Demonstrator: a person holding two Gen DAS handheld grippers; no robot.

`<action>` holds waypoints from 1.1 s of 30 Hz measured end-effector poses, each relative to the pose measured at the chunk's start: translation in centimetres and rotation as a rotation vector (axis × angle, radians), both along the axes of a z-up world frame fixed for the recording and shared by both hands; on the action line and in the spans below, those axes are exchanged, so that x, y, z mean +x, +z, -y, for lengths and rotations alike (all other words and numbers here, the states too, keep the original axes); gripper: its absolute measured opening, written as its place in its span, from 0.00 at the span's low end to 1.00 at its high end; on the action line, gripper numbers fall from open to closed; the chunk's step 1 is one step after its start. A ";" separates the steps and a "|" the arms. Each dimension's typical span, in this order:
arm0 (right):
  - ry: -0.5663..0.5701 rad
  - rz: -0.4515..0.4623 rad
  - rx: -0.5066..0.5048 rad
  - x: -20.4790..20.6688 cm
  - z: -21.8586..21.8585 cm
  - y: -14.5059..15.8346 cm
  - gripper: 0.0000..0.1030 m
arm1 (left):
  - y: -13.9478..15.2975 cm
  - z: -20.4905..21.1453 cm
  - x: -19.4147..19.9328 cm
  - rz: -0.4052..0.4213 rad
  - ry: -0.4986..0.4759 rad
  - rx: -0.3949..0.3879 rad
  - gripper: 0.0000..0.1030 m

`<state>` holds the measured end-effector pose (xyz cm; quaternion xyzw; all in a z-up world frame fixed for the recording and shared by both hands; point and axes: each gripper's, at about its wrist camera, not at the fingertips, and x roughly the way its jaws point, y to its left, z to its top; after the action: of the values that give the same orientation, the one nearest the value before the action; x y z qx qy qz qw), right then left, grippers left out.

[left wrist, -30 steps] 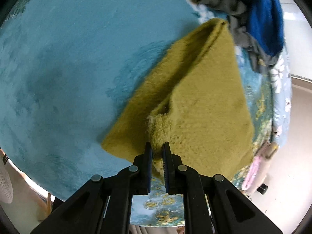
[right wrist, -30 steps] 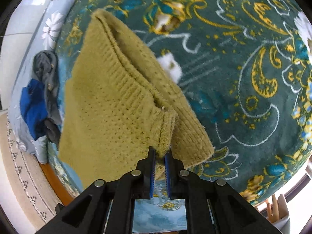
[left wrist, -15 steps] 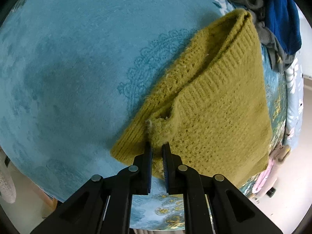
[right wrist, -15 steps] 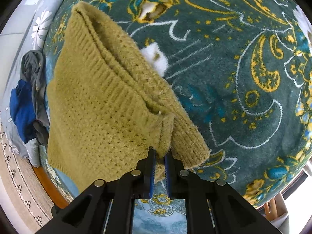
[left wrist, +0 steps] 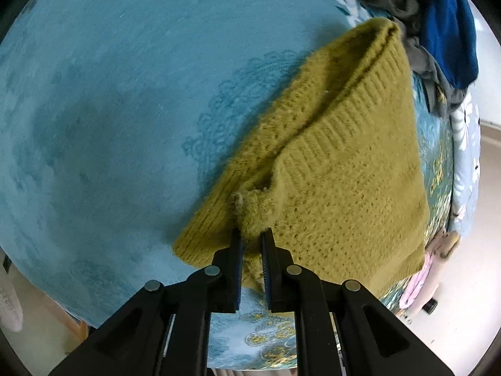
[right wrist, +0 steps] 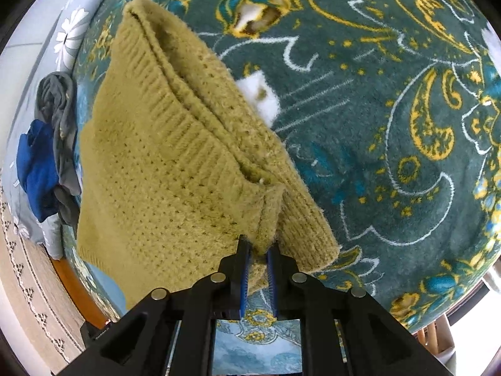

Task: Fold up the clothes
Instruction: 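Fold the sweater edge over with the right tool toward the left tool, then open both tools and release the folded sweater edges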

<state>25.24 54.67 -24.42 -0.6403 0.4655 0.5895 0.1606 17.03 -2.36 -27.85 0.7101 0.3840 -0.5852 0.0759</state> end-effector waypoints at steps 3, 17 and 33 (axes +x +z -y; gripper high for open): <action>-0.011 -0.018 0.005 0.0 -1.0 1.2 0.17 | 0.8 0.8 0.0 -0.019 0.012 0.025 0.19; -0.217 -0.228 0.016 -12.0 -9.4 5.3 0.37 | 4.0 7.2 -13.2 -0.207 0.350 0.072 0.47; -0.264 -0.073 -0.094 -18.9 -10.0 0.1 0.39 | 0.9 5.8 -19.5 -0.052 0.132 0.053 0.48</action>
<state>6.34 64.62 -24.35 -0.5586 0.5784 0.5635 0.1896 -2.52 -8.15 -26.93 0.6697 0.4469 -0.5869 0.0854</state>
